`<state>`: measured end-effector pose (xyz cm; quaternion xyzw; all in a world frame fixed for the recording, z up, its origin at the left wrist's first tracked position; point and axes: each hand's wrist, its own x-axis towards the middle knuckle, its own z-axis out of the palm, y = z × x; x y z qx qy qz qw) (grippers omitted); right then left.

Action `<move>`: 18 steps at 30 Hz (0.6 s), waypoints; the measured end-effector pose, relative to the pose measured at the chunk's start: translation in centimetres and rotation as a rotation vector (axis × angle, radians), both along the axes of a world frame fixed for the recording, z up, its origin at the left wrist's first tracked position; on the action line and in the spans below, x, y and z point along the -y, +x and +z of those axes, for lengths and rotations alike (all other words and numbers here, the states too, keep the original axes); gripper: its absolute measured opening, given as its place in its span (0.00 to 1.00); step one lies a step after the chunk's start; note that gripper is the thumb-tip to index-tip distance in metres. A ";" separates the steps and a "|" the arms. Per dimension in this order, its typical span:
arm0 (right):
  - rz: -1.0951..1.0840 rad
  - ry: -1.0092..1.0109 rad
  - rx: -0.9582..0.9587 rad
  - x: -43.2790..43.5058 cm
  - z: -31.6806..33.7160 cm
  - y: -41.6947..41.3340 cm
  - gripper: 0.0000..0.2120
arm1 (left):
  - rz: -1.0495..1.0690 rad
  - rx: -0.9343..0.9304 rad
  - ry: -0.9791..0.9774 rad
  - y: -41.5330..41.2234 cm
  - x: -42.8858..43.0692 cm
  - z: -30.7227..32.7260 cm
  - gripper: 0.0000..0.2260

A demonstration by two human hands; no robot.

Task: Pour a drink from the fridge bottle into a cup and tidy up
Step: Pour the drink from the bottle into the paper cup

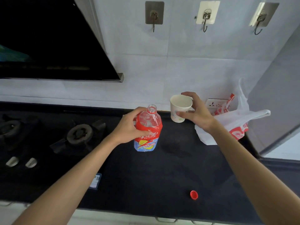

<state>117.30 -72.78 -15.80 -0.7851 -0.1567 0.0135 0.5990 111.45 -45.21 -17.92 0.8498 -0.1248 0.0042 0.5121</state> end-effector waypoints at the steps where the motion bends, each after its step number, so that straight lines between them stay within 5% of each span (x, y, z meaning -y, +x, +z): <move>1: 0.000 0.002 -0.019 0.0 -1.0 -0.4 0.30 | 0.003 -0.009 -0.007 -0.3 -0.1 -0.7 0.32; 18: 0.002 -0.225 -0.186 0.7 -15.1 -5.3 0.35 | 0.035 -0.125 -0.041 -4.3 -1.4 -10.4 0.35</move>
